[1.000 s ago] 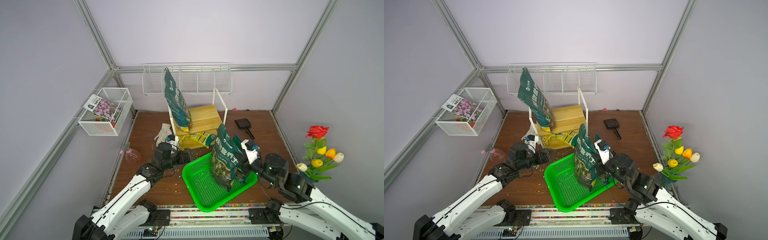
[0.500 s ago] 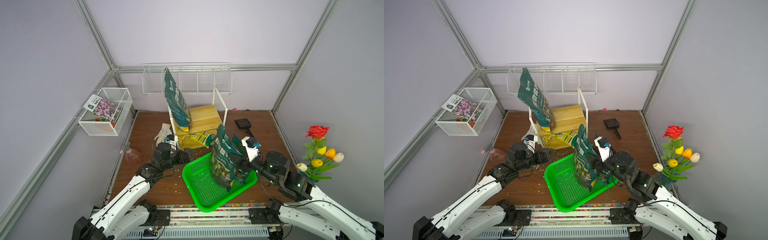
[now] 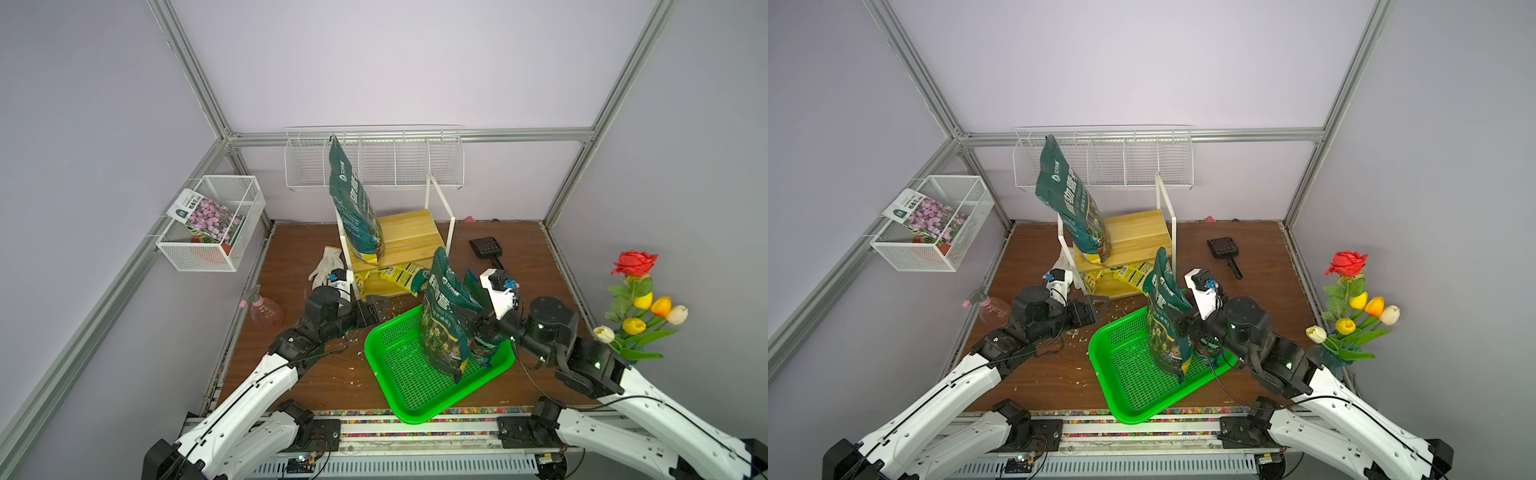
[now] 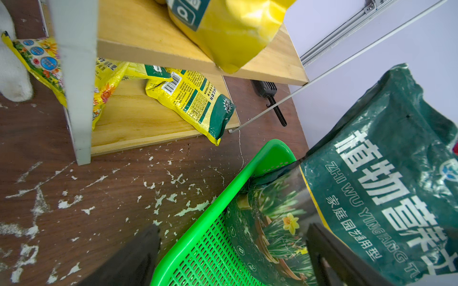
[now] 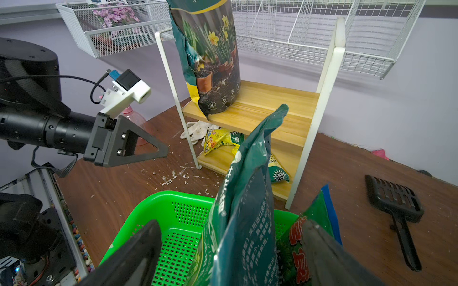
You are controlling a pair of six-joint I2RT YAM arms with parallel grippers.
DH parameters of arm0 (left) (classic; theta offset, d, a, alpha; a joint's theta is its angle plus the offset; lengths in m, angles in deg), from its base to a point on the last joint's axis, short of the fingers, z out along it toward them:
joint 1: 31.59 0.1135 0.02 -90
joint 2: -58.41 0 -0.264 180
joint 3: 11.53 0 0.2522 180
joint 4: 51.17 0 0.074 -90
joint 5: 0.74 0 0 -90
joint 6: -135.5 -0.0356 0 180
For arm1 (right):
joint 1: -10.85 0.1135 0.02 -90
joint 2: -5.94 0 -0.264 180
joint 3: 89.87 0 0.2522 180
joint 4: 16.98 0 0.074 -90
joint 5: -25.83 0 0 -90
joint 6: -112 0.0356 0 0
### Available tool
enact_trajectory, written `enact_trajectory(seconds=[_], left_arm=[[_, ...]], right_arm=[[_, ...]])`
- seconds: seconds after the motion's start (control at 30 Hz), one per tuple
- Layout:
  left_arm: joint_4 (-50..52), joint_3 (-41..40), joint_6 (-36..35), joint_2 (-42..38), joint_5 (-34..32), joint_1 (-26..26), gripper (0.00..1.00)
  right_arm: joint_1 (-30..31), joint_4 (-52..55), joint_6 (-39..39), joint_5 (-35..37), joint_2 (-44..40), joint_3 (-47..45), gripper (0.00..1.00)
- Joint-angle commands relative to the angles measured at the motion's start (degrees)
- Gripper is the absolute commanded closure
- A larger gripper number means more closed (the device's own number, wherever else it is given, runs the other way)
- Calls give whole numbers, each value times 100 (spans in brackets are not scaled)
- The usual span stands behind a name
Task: Take down the fertilizer bag from the shelf
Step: Place the fertilizer bag in the storage box, then pick up the fertilizer bag from the shelf.
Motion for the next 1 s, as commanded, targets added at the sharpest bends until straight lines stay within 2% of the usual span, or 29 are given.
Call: enact_trajectory(seconds=[0.0,0.27,0.8,0.97], left_arm=[[-161,-65,101,16,131,-36,3],[-348,13,176,285,59,-442,4],[-258,109,123,199,20,-451,3],[71,399,-214,-5,-313,-451,3]], right_arm=[[25,-169,-33,-83,-43,253,8],[25,15,58,-187,-1,372,8],[34,-50,-189,-266,477,852,9],[33,73,-394,-152,1006,1550,9]])
